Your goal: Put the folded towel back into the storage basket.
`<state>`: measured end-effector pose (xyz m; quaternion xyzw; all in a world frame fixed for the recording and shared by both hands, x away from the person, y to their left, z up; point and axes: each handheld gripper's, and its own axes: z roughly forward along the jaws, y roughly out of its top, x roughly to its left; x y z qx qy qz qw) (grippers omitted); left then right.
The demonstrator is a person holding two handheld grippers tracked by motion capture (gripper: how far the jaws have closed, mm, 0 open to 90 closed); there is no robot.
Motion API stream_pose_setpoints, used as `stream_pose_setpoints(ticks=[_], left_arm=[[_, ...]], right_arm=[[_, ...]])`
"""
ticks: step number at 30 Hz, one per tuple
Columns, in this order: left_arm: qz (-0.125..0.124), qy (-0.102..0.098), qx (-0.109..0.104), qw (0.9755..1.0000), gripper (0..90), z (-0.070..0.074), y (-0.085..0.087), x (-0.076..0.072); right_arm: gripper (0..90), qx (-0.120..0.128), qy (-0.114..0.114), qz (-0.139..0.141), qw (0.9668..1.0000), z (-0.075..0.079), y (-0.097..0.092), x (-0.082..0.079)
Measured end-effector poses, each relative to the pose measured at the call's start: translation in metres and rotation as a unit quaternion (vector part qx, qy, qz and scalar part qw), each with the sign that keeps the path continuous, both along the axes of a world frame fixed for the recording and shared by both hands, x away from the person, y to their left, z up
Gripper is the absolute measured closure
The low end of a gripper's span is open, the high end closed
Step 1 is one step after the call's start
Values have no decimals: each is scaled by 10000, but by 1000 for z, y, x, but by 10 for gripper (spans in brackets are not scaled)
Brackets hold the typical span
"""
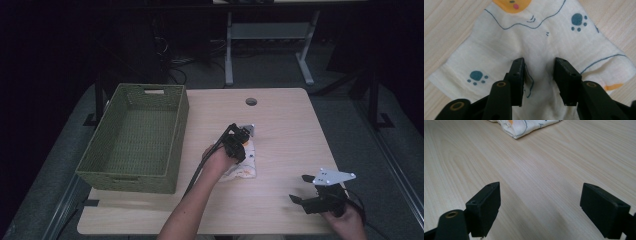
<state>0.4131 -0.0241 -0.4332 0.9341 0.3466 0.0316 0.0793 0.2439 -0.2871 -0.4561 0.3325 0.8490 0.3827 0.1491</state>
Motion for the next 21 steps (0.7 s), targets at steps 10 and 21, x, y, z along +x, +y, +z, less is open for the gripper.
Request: stream_pose_setpoints(ticks=[10,21], left_arm=[[-300,-22,-44,9995,756,0,-1,-1],[-418,128,-346,9984,821,0,9,4]], right_arm=[[165,-2,-4,-6,10000,0,0,0],[164,11,-5,-10,10000,0,-1,0]])
